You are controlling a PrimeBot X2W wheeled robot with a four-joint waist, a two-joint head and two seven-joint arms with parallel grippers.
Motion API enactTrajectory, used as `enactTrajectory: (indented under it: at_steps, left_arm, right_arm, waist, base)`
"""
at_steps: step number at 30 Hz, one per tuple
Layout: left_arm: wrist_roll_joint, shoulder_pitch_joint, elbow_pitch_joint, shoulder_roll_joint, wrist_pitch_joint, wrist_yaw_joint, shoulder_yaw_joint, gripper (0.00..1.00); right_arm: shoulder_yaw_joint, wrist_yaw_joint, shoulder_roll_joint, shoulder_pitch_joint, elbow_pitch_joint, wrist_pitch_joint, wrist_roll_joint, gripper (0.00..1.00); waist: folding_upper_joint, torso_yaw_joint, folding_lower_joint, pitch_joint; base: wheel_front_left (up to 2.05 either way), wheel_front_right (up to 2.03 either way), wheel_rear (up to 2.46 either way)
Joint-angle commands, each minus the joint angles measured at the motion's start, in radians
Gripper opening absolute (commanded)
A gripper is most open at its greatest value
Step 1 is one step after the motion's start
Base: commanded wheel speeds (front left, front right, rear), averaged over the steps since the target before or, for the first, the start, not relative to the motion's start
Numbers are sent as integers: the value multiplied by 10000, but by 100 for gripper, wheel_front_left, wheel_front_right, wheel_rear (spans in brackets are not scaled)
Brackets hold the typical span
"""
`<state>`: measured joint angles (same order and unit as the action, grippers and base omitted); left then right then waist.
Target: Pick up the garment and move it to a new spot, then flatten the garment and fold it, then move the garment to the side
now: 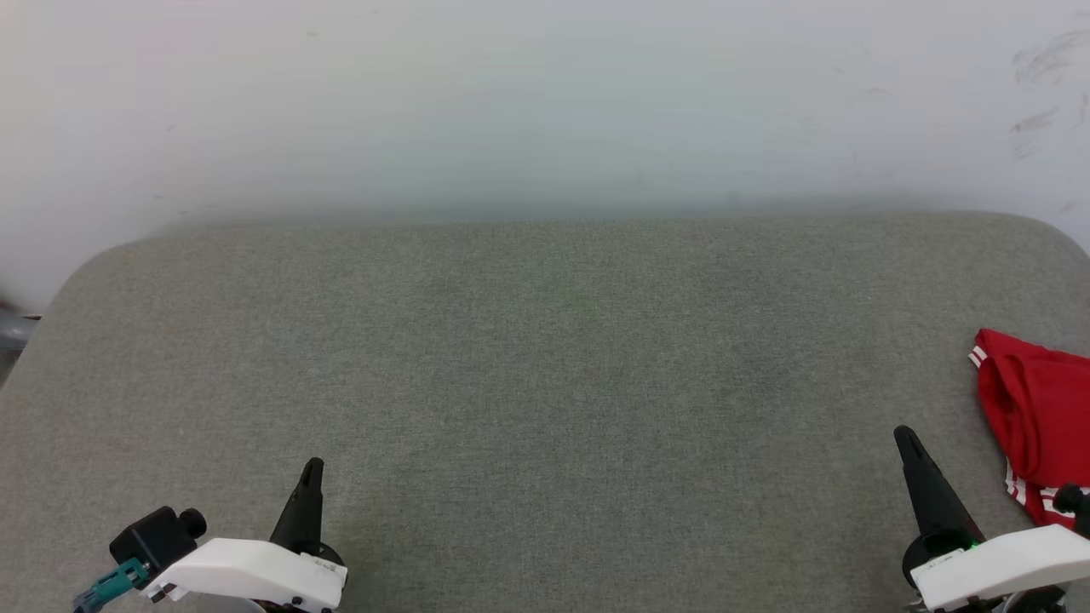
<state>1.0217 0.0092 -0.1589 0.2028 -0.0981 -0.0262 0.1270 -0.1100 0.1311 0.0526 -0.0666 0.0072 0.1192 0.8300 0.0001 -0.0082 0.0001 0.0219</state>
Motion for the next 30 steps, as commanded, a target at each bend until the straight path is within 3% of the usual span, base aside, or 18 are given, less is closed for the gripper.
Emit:
enactTrajectory:
  at_steps: [1, 30]
  left_arm:
    - [217, -298, 61, -28, 67, 70, -118, 0]
    - [3115, -762, -382, -692, 997, 826, -1159, 0]
  right_arm:
    - [0, -1, 35, 277, -16, -56, 287, 0]
    - [-2, -2, 26, 1041, 1169, -77, 4021, 0]
  waist:
    - [-1, 1, -1, -3]
    - [-1, 34, -1, -103]
  base:
    - [0, 0, 0]
    - [0, 0, 0]
